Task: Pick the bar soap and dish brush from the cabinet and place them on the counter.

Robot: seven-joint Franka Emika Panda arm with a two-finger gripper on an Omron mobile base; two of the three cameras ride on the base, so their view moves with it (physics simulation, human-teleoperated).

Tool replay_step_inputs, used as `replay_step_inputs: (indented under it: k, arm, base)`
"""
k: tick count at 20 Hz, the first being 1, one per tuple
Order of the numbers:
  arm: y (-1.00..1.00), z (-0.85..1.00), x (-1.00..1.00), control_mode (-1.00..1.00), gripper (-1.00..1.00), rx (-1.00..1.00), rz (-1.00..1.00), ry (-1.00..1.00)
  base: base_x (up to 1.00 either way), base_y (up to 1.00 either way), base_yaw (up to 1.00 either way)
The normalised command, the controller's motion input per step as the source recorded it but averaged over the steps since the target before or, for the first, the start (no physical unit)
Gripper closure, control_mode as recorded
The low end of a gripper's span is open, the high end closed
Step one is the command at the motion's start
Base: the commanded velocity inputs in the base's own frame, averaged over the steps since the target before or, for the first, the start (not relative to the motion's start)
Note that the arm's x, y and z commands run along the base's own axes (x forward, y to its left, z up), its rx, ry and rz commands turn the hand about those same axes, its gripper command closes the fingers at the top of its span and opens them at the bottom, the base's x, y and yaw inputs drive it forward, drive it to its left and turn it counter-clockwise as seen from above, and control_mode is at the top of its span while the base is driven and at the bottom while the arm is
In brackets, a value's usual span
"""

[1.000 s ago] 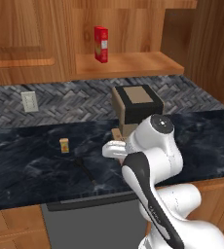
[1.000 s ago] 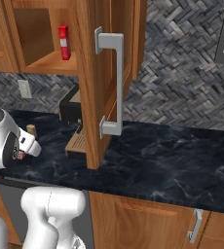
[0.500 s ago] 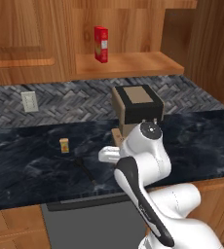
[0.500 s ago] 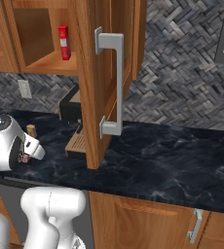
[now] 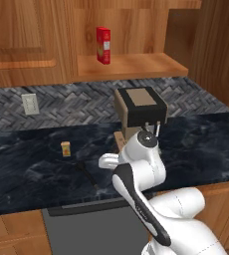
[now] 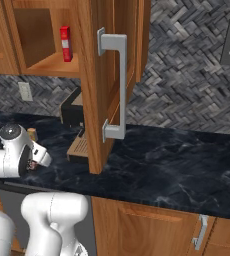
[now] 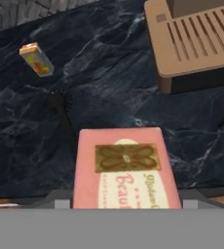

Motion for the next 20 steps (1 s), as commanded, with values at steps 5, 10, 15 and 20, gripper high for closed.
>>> replay_step_inputs:
  k: [5,10,15,20]
  arm:
    - [0.01,-0.32,0.28,-1.0,1.0,0.0,0.0,0.03]
    - [0.06,-0.29,0.24,-1.0,1.0,-0.01,0.0,0.04]
    - [0.11,-0.24,0.2,-1.0,1.0,-0.01,0.0,0.04]
    - [0.09,-0.19,0.17,-1.0,1.0,-0.02,0.0,0.03]
  base:
    - [0.0,0.0,0.0]
    - [0.0,0.0,0.0]
    - [0.0,0.0,0.0]
    - [0.0,0.0,0.0]
